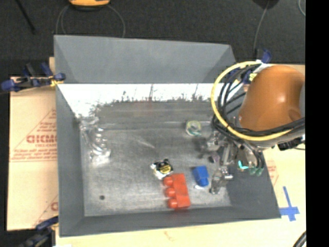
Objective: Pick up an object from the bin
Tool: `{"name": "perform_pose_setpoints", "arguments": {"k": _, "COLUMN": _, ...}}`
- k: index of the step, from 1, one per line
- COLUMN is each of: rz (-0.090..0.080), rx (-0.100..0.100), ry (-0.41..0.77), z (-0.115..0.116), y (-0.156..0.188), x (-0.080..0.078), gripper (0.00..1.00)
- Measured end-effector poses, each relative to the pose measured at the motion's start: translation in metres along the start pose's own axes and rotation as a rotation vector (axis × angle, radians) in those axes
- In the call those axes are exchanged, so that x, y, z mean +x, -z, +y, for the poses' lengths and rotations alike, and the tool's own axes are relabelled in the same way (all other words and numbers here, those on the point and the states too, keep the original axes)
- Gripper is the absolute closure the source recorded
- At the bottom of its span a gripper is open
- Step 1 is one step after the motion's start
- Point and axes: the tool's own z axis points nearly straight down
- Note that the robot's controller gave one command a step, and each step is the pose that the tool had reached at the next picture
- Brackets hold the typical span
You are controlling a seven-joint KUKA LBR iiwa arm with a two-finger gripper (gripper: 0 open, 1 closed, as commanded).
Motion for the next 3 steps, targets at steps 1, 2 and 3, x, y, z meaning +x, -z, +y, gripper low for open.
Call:
{"name": "perform_pose_setpoints", "arguments": {"k": 1, "rz": -0.002, "rx": -0.001, "ry": -0.206, "z": -0.014, "y": -0.120, "x": -0.007, "gripper": 0.00}}
{"name": "perform_pose_setpoints", "arguments": {"k": 2, "rz": -0.007, "rx": 0.000, "ry": -0.203, "z": -0.014, "y": -0.117, "x": -0.009, "gripper": 1.00}}
{"name": "perform_pose_setpoints", "arguments": {"k": 3, "rz": -0.009, "rx": 0.000, "ry": -0.187, "z": -0.016, "y": -0.153, "x": -0.011, "gripper": 1.00}}
